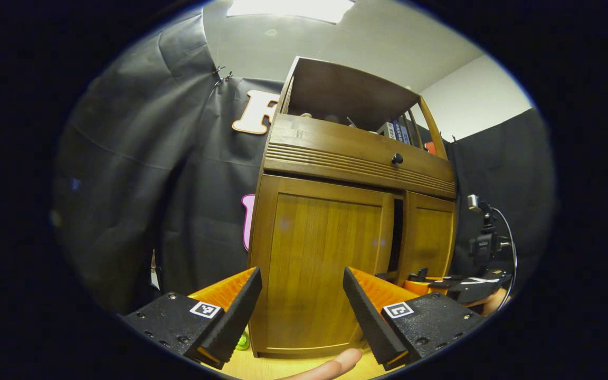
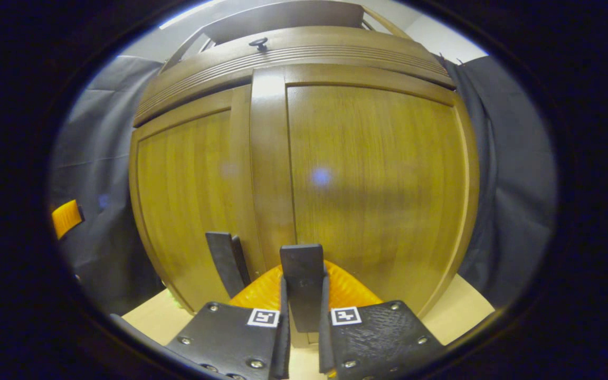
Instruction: Open the right door of the double-door shoe cabinet with the right hand, and open the left door with the left hand.
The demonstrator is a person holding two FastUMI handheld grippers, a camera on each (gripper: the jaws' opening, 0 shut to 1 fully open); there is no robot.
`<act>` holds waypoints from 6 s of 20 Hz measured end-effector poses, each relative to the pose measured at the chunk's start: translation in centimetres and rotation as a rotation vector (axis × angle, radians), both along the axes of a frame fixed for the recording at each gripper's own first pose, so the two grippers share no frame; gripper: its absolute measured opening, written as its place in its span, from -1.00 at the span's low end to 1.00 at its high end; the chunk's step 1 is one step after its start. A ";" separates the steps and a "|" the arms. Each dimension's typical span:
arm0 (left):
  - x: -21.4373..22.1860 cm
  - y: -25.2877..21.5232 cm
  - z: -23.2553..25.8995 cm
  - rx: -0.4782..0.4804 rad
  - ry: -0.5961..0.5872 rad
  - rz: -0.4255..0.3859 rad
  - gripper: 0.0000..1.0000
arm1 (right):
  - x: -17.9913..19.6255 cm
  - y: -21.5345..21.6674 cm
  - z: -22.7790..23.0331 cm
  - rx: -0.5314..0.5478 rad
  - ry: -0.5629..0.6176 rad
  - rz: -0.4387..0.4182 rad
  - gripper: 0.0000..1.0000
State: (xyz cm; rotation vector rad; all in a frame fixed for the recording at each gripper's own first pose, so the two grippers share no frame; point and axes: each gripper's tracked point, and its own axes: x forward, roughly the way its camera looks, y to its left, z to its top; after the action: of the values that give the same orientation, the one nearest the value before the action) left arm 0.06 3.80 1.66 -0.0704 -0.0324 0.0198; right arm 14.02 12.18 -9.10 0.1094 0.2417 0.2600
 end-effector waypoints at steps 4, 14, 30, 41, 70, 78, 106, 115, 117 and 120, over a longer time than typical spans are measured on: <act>0.1 -0.1 -0.2 0.007 0.008 -0.001 0.92 | -2.1 -1.3 0.3 0.010 0.001 0.025 -0.57; 0.2 -1.3 -0.6 0.043 0.018 -0.016 0.86 | -5.8 -4.4 0.4 0.018 0.013 0.043 -0.58; 0.4 -2.9 -1.3 0.079 0.033 -0.026 0.86 | -9.4 -8.8 1.0 0.013 0.001 0.014 -0.58; 0.2 -3.8 -2.0 0.077 0.038 -0.033 0.86 | -11.0 -11.8 1.4 -0.018 -0.017 -0.009 -0.59; 0.5 -5.8 -2.2 0.118 0.044 -0.012 0.87 | -9.9 -32.0 1.0 0.033 -0.086 -0.042 -0.98; 1.0 -6.2 -2.9 0.123 0.069 -0.017 0.87 | -10.2 -31.8 0.9 0.024 -0.091 -0.006 -0.90; 13.3 -13.3 -13.0 0.131 0.145 0.025 0.19 | -28.1 -28.4 1.7 0.066 -0.313 -0.311 0.94; 12.7 -13.7 -12.8 0.113 0.298 -0.004 -0.34 | -26.8 -29.1 0.0 0.009 -0.260 -0.299 1.00; 12.2 -13.7 -12.5 0.126 0.287 -0.032 -0.34 | -26.9 -28.3 0.5 0.055 -0.265 -0.268 0.99; 10.7 -13.7 -12.5 0.128 0.307 -0.057 -0.36 | -27.5 -28.0 1.3 0.070 -0.284 -0.245 0.94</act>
State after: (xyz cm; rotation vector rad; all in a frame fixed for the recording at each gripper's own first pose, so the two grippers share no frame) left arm 10.79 -9.90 -10.83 0.0599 0.2748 -0.0282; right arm -13.51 -15.85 -7.79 0.1685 -0.0635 0.0381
